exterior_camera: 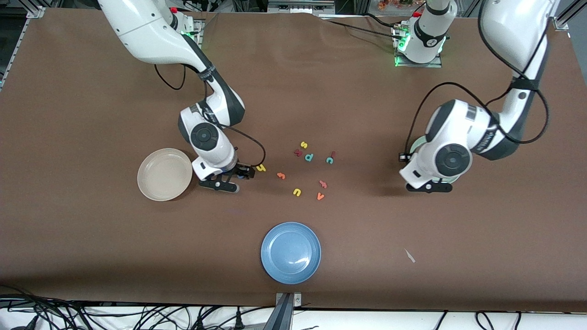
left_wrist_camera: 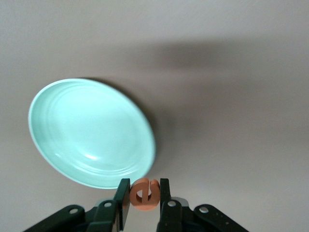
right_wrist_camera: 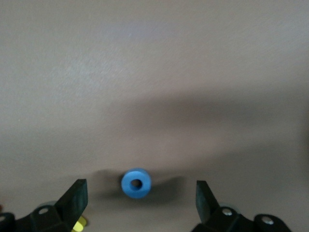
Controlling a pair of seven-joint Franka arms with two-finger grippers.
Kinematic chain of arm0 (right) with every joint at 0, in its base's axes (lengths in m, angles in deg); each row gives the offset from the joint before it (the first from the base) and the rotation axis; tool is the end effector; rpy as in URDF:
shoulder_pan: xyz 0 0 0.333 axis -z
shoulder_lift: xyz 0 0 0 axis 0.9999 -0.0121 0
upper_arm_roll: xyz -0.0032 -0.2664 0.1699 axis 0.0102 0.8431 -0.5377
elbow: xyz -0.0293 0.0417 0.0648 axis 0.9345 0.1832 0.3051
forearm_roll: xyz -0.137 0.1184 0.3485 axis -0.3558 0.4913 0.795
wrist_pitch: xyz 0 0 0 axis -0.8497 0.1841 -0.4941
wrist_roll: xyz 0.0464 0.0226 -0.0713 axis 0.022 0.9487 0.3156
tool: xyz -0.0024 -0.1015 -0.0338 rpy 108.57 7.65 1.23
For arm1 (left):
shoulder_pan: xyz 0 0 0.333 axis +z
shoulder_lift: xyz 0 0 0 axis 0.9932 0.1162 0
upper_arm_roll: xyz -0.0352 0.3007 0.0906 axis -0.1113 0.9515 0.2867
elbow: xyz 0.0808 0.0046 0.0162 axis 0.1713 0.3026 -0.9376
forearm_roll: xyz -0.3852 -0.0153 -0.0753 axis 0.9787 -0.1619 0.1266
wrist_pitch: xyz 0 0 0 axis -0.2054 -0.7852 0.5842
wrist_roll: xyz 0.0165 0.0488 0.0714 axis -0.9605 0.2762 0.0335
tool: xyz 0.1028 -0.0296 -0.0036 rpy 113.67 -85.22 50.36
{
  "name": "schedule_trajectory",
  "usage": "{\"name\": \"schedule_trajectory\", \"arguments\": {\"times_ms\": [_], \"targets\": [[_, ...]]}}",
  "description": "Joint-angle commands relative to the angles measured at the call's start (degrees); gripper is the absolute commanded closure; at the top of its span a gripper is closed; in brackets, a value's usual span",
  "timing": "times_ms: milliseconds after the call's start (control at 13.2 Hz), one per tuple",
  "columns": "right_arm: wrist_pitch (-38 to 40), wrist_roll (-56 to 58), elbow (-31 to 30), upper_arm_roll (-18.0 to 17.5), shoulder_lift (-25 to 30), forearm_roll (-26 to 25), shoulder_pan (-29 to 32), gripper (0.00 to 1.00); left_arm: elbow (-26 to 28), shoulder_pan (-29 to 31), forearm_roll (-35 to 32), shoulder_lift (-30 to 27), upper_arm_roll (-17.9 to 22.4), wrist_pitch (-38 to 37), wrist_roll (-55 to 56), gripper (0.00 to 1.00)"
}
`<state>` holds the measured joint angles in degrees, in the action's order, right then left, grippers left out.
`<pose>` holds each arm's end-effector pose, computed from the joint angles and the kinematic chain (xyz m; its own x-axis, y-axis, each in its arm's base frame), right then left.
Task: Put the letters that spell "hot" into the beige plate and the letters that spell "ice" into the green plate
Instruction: 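Place the e on the green plate while the right gripper carries the o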
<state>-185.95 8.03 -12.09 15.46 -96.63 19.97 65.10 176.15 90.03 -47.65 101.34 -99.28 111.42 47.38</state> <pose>0.5763 0.3263 0.1795 0.9832 -0.1823 0.0046 -0.1822 -0.9830 -0.0236 0.5981 -0.1160 0.2873 0.9151 -0.0273 -0.4022 -0.0858 -0.9881 -0.1280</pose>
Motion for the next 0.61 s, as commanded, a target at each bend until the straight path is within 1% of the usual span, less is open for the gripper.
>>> {"name": "schedule_trajectory", "arguments": {"times_ms": [0, 152, 228, 304, 380, 456, 532], "targets": [[-0.83, -1.33, 1.37, 0.13, -1.28, -0.90, -0.31, 0.01, 5.51, 6.20, 1.28, -2.25, -0.58, 1.08, -9.55, 0.98], [-0.91, -1.59, 1.37, 0.13, -1.63, -0.99, -0.31, 0.01, 8.05, 9.01, 1.28, -1.64, -0.58, 4.48, -12.90, 0.98], [-0.91, -2.02, 1.28, 0.13, -1.63, -1.25, -0.23, 0.01, 10.51, 10.07, 1.02, -1.03, -0.58, 8.60, -13.61, 0.98], [-0.91, -2.03, 1.11, 0.13, -1.63, -1.34, -0.23, 0.06, 13.31, 11.39, 0.75, -0.85, -0.58, 12.99, -13.79, 0.97], [-0.91, -2.03, 0.85, 0.13, -1.63, -1.42, -0.23, 0.11, 14.82, 12.01, 0.75, -0.76, -0.58, 15.30, -13.88, 0.95], [-0.91, -2.03, 0.76, 0.13, -1.63, -1.51, -0.23, 0.20, 15.45, 12.02, 0.75, -0.76, -0.49, 15.58, -14.23, 0.83], [-0.91, -1.77, 0.67, 0.13, -1.89, -1.51, -0.23, 0.29, 15.45, 12.10, 0.75, -0.84, -0.58, 15.50, -14.32, 0.75]]}}
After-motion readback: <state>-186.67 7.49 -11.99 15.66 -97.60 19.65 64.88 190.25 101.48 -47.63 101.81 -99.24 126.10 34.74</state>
